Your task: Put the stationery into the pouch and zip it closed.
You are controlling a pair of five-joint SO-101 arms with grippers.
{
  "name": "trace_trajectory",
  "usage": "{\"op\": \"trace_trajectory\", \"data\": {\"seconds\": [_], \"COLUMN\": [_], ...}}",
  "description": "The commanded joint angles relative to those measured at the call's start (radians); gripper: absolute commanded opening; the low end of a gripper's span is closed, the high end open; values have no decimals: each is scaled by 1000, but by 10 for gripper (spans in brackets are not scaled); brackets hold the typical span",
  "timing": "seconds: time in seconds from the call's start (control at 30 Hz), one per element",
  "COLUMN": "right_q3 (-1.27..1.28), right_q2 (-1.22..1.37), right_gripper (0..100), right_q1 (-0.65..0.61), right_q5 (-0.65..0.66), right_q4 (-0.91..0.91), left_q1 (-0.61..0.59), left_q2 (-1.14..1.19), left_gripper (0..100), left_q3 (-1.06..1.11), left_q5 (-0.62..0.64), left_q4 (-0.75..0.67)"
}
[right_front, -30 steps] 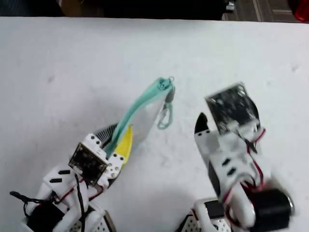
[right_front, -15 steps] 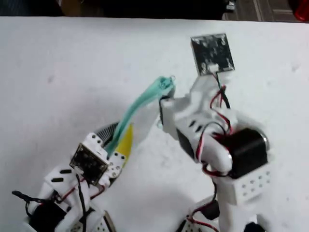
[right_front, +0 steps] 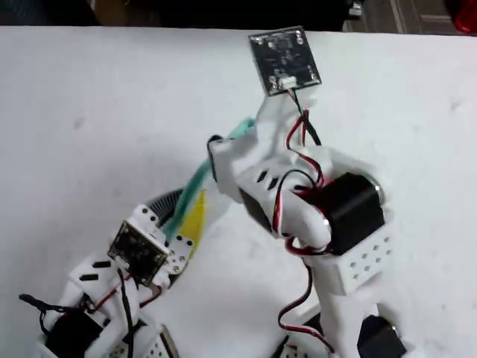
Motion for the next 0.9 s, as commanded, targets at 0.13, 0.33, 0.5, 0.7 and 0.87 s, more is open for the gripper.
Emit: {"op": "trace_trajectory", "data": {"seconds": [0.13, 0.33, 0.5, 0.7, 0.87], "right_q3": [-41, 35, 103, 100, 110], "right_q2": [133, 140, 153, 183, 177], "right_gripper": [337, 337, 337, 293, 195], "right_q1": [-13, -12, -18, -13, -19], "right_q5": [-35, -63, -48, -3, 100], "right_q4": [27, 31, 28, 28, 33], "left_q1": [13, 5, -25, -24, -24], "left_q2": [7, 7, 7, 7, 7], "left_gripper": [22, 22, 22, 24, 24], "left_q3": [26, 26, 26, 26, 26], "left_q5": [-11, -12, -12, -12, -12], "left_q4": [2, 2, -3, 0, 2]}}
